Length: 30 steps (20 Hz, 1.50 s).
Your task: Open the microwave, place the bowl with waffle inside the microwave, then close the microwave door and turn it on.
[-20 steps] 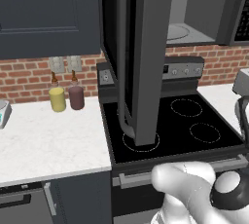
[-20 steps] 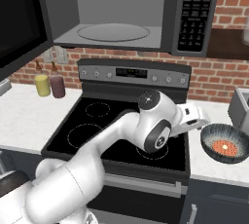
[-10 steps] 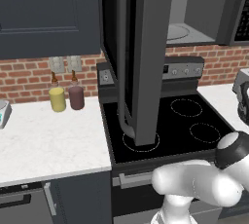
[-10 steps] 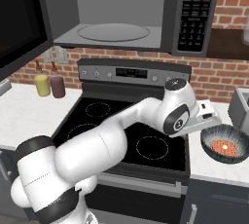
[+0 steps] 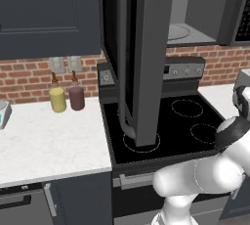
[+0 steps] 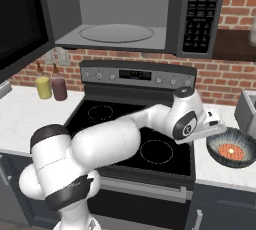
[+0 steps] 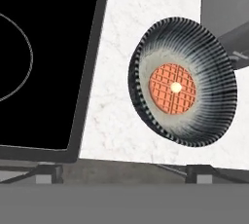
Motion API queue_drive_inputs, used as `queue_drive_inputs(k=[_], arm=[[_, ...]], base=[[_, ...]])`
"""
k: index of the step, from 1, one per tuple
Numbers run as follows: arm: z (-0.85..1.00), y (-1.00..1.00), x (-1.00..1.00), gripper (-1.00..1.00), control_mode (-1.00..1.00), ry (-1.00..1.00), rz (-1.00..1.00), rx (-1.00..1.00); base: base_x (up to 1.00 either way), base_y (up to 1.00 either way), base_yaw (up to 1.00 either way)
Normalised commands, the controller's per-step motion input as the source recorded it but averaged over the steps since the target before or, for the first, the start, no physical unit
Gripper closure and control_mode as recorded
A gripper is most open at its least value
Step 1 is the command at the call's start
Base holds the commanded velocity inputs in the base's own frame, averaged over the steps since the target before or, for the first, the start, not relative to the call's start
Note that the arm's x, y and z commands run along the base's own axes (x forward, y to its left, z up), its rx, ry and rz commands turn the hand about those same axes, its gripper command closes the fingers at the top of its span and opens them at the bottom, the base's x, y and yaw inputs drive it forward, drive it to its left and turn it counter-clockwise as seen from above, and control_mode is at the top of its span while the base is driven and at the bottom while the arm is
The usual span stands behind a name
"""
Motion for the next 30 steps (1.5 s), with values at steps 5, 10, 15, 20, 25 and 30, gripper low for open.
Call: queue_drive_inputs(k=[5, 10, 15, 20, 25, 30], arm=[[-0.35, -0.17, 0.44, -1.0, -1.0, 0.07, 0.0, 0.01], [-0.08, -0.49, 0.39, -1.0, -1.0, 0.02, 0.0, 0.02], [-0.01, -0.27, 0.19, -1.0, -1.0, 0.01, 0.0, 0.14], [0.0, -0.29, 0.29, -1.0, -1.0, 0.09, 0.0, 0.22], [-0.01, -0.2, 0.27, -1.0, -1.0, 0.09, 0.0, 0.18], [-0.04, -0.03, 0.37, -1.0, -1.0, 0.07, 0.0, 0.04]], base=[[0.0, 0.0, 0.0], [0.0, 0.0, 0.0], [0.0, 0.0, 0.0], [0.0, 0.0, 0.0], [0.0, 0.0, 0.0], [0.0, 0.0, 0.0]])
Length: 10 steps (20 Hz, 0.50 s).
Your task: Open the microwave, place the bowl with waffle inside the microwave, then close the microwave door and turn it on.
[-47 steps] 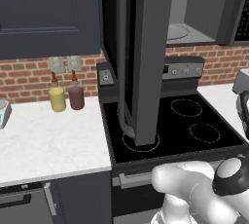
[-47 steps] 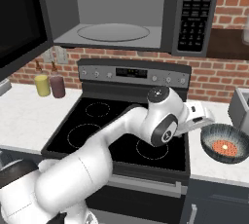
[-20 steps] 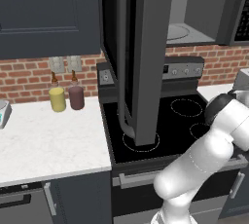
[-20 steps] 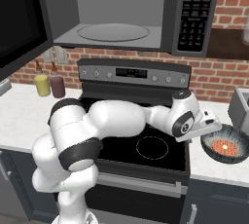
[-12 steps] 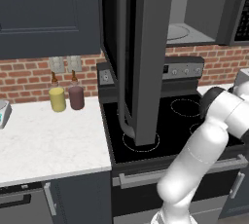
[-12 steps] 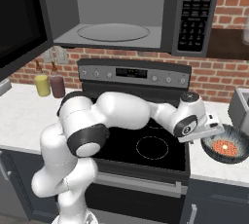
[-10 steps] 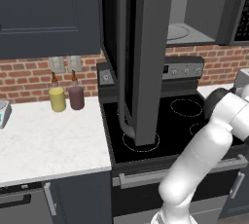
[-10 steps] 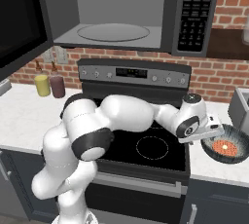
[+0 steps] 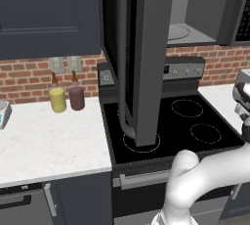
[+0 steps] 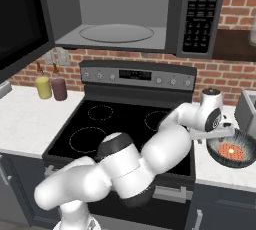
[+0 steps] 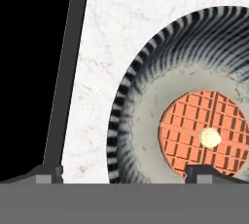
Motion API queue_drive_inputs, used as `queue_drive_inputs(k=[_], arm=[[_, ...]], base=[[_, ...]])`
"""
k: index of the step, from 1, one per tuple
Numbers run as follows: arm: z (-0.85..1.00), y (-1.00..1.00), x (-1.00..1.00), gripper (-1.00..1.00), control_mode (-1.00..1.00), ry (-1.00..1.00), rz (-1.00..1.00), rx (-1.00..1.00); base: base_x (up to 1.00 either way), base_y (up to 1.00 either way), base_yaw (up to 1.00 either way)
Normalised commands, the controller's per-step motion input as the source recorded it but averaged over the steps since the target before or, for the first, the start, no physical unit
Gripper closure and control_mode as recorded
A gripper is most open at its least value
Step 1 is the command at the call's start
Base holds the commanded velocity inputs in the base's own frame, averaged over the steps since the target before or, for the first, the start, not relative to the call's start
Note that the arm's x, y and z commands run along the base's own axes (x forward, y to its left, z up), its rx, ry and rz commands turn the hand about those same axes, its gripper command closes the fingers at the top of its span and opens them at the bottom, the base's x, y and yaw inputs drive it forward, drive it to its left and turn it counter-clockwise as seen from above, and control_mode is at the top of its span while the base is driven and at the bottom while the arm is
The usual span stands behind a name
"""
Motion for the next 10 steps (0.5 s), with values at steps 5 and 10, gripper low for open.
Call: queue_drive_inputs(k=[5, 10], arm=[[0.0, -0.01, 0.33, -1.0, -1.0, 0.05, 0.0, 0.0], [-0.22, -0.06, 0.28, -1.0, -1.0, 0.12, 0.0, 0.0]], base=[[0.0, 0.0, 0.0], [0.0, 0.0, 0.0]])
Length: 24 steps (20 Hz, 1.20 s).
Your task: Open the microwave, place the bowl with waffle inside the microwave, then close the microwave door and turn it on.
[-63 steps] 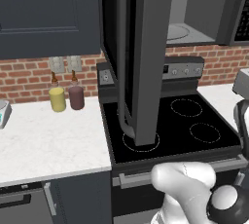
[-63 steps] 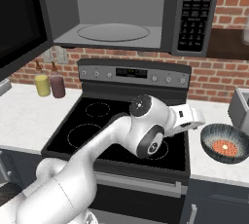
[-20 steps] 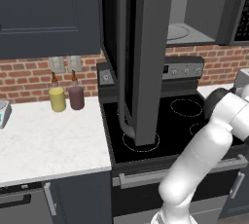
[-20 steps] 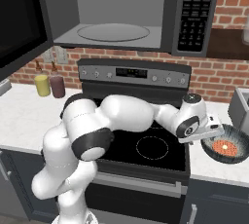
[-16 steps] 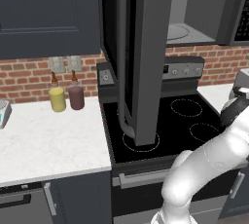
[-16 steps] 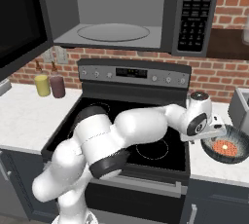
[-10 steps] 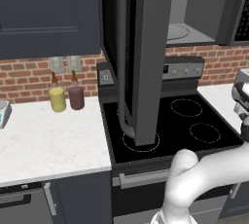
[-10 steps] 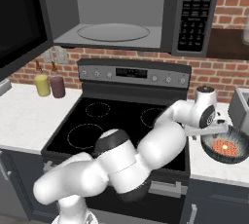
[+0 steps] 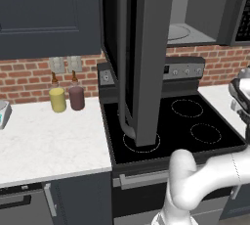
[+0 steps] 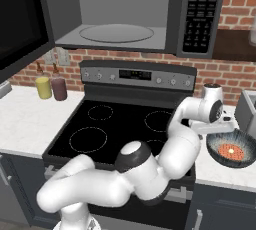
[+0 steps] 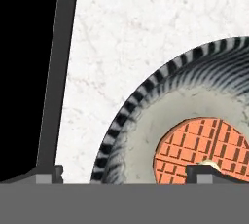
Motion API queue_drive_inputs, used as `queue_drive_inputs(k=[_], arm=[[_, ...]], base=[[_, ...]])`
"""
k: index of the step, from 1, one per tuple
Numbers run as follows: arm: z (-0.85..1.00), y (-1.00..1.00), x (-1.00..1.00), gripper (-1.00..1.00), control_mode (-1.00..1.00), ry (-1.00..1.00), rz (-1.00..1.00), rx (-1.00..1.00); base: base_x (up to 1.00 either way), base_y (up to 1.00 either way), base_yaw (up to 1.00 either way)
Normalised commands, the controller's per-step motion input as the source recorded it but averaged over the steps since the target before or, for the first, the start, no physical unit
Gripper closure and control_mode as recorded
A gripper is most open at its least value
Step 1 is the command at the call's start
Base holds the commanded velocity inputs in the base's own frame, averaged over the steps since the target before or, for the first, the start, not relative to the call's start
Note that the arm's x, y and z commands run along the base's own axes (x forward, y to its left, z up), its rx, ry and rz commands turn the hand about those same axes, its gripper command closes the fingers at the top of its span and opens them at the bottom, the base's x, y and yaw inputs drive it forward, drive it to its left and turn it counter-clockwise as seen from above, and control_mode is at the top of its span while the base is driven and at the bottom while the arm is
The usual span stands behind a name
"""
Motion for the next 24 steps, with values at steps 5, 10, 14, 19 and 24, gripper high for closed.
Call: queue_drive_inputs(k=[5, 10, 14, 19, 24], arm=[[-0.38, -0.07, 0.1, -1.0, -1.0, 0.17, 0.0, 0.0], [-0.42, -0.22, 0.0, -1.0, -1.0, 0.13, -0.03, 0.0], [-0.32, -0.48, 0.0, -1.0, -1.0, 0.03, -0.06, 0.0], [-0.21, -0.21, 0.0, -1.0, -1.0, 0.0, -0.03, 0.08], [-0.39, -0.11, -0.14, 1.0, -1.0, 0.0, -0.06, 0.16]], base=[[0.0, 0.0, 0.0], [0.0, 0.0, 0.0], [0.0, 0.0, 0.0], [0.0, 0.0, 0.0], [0.0, 0.0, 0.0]])
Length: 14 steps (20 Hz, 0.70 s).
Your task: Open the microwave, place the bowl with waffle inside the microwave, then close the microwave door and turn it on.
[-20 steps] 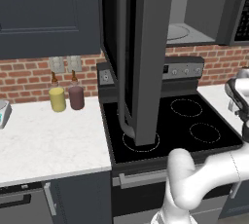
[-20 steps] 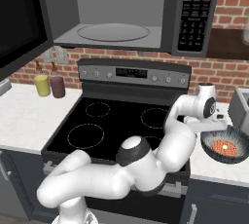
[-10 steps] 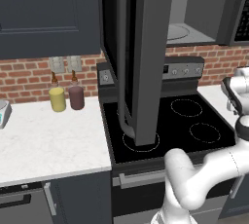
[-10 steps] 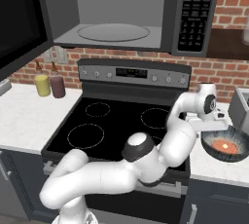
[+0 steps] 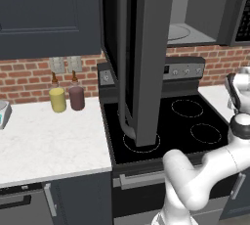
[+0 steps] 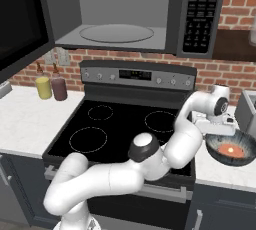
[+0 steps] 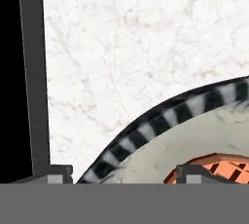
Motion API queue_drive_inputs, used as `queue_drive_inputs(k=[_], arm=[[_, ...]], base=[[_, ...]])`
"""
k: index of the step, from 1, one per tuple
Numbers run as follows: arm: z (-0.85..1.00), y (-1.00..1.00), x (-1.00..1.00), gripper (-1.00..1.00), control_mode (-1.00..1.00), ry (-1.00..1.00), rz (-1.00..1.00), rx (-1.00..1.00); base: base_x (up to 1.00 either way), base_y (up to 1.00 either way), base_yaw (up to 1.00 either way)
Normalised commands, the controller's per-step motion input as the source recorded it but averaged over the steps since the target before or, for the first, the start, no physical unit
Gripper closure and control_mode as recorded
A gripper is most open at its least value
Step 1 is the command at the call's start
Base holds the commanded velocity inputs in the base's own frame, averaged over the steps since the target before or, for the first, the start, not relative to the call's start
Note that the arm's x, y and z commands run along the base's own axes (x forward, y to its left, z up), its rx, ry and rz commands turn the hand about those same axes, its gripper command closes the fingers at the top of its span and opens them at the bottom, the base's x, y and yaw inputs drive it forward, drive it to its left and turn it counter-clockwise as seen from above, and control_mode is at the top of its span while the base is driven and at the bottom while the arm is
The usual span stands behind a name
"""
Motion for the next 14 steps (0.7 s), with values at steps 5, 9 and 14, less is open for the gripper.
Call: queue_drive_inputs(k=[5, 9, 14], arm=[[-0.54, 0.0, -0.52, 1.0, -1.0, 0.0, -0.15, 0.18], [-0.37, 0.0, -0.65, 1.0, -1.0, -0.05, -0.16, 0.1], [-0.09, 0.0, -0.43, 1.0, -1.0, -0.07, -0.04, 0.0]], base=[[0.0, 0.0, 0.0], [0.0, 0.0, 0.0], [0.0, 0.0, 0.0]])
